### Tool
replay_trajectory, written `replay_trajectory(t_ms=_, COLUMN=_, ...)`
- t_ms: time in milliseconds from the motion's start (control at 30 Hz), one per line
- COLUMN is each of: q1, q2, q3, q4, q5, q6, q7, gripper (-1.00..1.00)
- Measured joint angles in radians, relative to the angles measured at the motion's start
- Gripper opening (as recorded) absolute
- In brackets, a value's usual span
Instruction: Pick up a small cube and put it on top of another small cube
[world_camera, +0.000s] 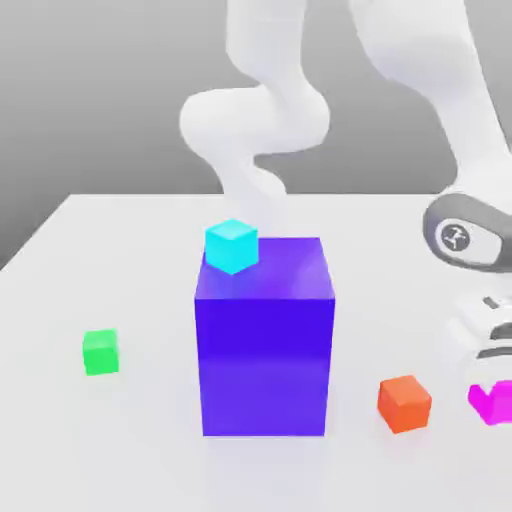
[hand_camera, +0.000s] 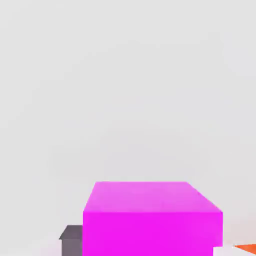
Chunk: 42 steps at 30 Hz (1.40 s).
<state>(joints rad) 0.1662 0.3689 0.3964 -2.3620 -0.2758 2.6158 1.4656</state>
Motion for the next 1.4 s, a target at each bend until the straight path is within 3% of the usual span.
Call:
replay_trajectory(t_ms=367, q1=-0.268, q2=-0.059, q3=-0.143, q4=-0.039, q5=0.186, q6=-0.063, q7=-0.045, gripper=-1.0)
replay_trajectory(t_ms=533, q1=-0.419, q2=-0.156, q3=-0.241, q4=-0.118, q5=0.314, q6=-0.062, q7=-0.044, gripper=-1.0)
replay_trajectory(t_ms=700, q1=-0.503, q2=-0.257, q3=-0.331, q4=-0.214, q5=0.365, q6=-0.041, q7=0.016, gripper=-1.0)
replay_trajectory(t_ms=1033, q1=-0.722, q2=-0.45, q3=-0.449, q4=-0.404, q5=0.361, q6=0.011, q7=0.203, gripper=-1.0)
replay_trajectory(t_ms=1300, q1=-0.894, q2=-0.601, q3=-0.5, q4=-0.552, q5=0.263, q6=0.059, q7=0.411, gripper=-1.0)
replay_trajectory(t_ms=1400, q1=-0.907, q2=-0.543, q3=-0.492, q4=-0.563, q5=0.24, q6=0.136, q7=0.438, gripper=-1.0)
